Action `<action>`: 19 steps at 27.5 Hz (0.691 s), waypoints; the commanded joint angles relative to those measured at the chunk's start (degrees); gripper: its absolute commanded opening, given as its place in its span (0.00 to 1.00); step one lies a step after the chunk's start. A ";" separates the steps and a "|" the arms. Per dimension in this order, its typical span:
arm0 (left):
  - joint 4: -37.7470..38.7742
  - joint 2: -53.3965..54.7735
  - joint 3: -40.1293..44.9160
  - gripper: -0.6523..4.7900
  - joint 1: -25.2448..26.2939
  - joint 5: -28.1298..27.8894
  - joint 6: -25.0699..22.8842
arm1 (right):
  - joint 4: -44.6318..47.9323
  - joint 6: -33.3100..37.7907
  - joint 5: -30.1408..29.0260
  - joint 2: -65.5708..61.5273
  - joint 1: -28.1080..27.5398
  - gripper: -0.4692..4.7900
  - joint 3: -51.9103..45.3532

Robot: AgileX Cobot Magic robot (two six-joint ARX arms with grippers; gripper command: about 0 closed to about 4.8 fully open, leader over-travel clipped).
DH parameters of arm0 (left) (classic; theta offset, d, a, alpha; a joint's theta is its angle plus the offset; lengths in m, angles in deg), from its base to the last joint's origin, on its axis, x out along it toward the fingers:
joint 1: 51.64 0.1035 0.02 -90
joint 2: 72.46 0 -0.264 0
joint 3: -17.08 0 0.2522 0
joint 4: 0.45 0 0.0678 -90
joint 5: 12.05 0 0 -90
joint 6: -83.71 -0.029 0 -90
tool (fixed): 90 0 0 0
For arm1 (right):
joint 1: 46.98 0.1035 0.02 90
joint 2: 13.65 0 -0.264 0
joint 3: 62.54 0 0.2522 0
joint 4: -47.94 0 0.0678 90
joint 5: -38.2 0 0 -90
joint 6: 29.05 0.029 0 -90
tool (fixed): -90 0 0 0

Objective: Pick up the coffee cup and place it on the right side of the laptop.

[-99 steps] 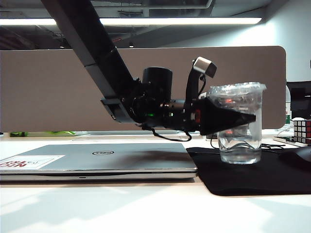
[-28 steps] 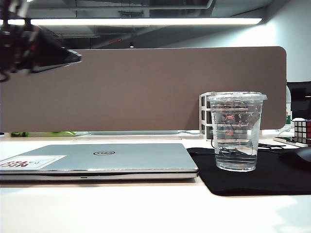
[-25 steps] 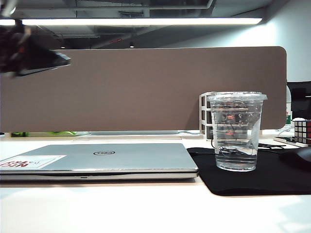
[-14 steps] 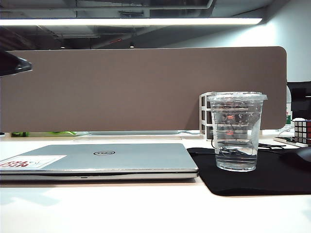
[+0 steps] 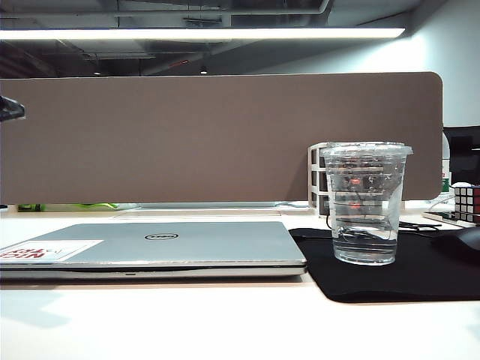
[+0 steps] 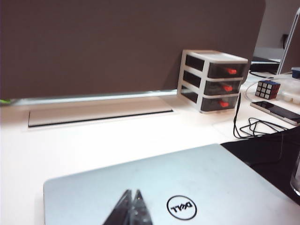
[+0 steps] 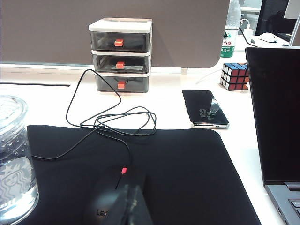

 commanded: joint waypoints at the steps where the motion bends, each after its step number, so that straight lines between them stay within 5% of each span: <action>1: 4.44 -4.68 -0.33 0.11 0.07 -0.15 -2.43 | -0.17 0.02 0.35 0.07 0.00 0.08 -0.37; 9: 33.81 -28.00 -0.35 0.11 0.04 -10.80 -5.27 | -1.42 0.02 1.14 0.09 0.00 0.08 -0.37; 16: 46.99 -43.91 -0.35 0.11 0.07 -21.00 -6.14 | -0.63 0.02 1.81 0.09 -0.02 0.08 -0.37; 19: 50.64 -45.88 -0.35 0.11 0.02 -18.25 -7.04 | -0.57 0.02 1.64 0.11 0.02 0.08 -0.37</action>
